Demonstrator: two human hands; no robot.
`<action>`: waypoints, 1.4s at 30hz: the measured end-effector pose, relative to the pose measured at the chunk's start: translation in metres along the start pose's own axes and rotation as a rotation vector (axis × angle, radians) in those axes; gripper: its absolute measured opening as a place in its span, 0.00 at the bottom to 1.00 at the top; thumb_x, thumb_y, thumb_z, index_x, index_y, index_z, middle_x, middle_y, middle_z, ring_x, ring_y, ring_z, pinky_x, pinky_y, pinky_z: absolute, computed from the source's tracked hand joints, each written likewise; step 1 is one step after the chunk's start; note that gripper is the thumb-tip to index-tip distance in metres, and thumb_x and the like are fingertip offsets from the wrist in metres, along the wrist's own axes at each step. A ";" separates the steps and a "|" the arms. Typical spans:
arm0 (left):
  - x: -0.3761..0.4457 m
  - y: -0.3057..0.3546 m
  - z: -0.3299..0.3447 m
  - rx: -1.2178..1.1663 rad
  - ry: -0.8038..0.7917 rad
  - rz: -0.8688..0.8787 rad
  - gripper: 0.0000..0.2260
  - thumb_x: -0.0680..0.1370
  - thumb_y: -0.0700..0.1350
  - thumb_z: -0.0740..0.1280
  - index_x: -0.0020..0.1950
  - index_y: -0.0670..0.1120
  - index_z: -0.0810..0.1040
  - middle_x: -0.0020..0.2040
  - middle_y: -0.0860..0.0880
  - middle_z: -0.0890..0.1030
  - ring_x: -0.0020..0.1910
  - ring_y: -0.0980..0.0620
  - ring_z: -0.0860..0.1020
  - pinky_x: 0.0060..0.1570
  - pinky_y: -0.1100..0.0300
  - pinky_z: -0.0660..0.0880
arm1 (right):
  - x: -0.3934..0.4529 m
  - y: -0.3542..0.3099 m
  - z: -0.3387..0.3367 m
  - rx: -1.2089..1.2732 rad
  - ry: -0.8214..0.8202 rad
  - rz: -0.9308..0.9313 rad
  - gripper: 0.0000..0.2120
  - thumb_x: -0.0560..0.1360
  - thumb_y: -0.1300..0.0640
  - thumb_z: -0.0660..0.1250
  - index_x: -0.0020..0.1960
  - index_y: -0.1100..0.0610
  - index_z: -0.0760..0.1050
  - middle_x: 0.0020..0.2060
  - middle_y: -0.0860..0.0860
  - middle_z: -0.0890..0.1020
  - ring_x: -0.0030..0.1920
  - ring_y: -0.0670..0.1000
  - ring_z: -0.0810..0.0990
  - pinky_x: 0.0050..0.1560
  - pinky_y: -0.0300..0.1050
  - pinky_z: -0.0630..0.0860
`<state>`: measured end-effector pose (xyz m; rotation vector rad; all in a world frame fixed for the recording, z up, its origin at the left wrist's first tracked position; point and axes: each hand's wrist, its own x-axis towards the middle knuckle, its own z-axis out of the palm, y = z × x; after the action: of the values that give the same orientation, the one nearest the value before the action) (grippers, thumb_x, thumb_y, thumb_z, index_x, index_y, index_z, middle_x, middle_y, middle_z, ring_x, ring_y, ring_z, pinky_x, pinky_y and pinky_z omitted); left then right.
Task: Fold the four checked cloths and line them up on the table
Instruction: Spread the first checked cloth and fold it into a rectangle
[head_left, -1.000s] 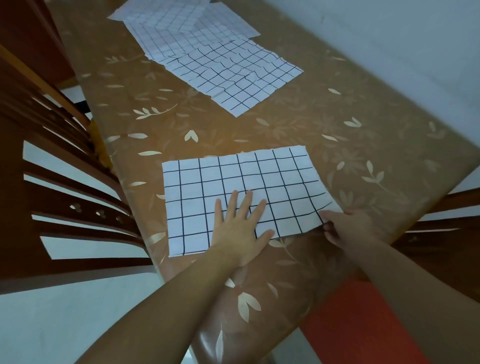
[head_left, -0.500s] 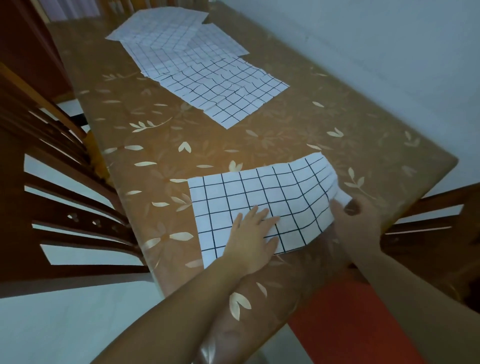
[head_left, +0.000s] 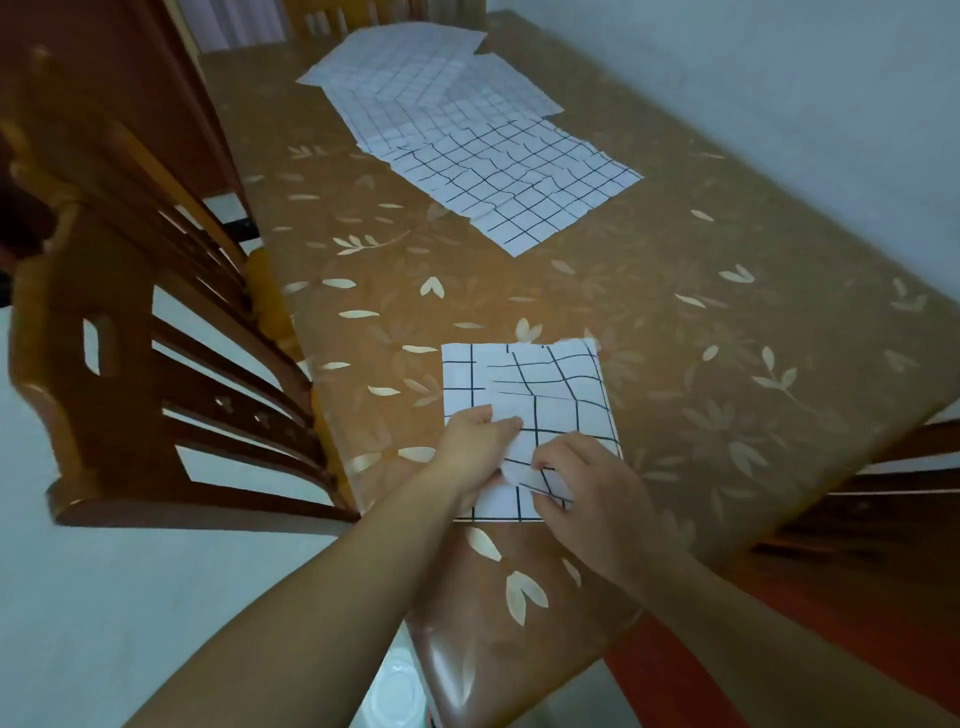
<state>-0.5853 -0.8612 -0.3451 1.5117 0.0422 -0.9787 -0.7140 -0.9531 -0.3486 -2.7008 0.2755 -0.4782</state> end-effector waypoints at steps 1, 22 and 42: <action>0.003 -0.003 -0.006 0.027 0.051 0.023 0.05 0.78 0.39 0.66 0.47 0.42 0.81 0.48 0.41 0.85 0.44 0.43 0.83 0.41 0.52 0.82 | -0.001 0.000 0.003 -0.039 -0.015 0.002 0.17 0.63 0.60 0.74 0.49 0.52 0.74 0.44 0.47 0.78 0.44 0.50 0.76 0.41 0.42 0.75; -0.003 -0.021 -0.053 0.798 0.257 0.338 0.28 0.77 0.42 0.64 0.75 0.57 0.59 0.46 0.51 0.79 0.45 0.51 0.77 0.47 0.60 0.70 | -0.013 0.033 0.027 -0.324 -0.217 0.007 0.24 0.62 0.58 0.78 0.57 0.52 0.78 0.41 0.49 0.78 0.41 0.52 0.79 0.39 0.46 0.74; -0.002 -0.057 -0.016 1.655 -0.048 0.575 0.25 0.81 0.54 0.46 0.78 0.60 0.44 0.80 0.52 0.42 0.77 0.47 0.36 0.73 0.41 0.35 | -0.037 0.063 0.007 -0.366 -0.300 0.130 0.27 0.79 0.45 0.49 0.72 0.57 0.67 0.71 0.52 0.71 0.71 0.53 0.68 0.68 0.56 0.66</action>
<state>-0.6099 -0.8333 -0.3919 2.6770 -1.4688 -0.4419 -0.7538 -0.9982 -0.3907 -3.0283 0.4888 0.0237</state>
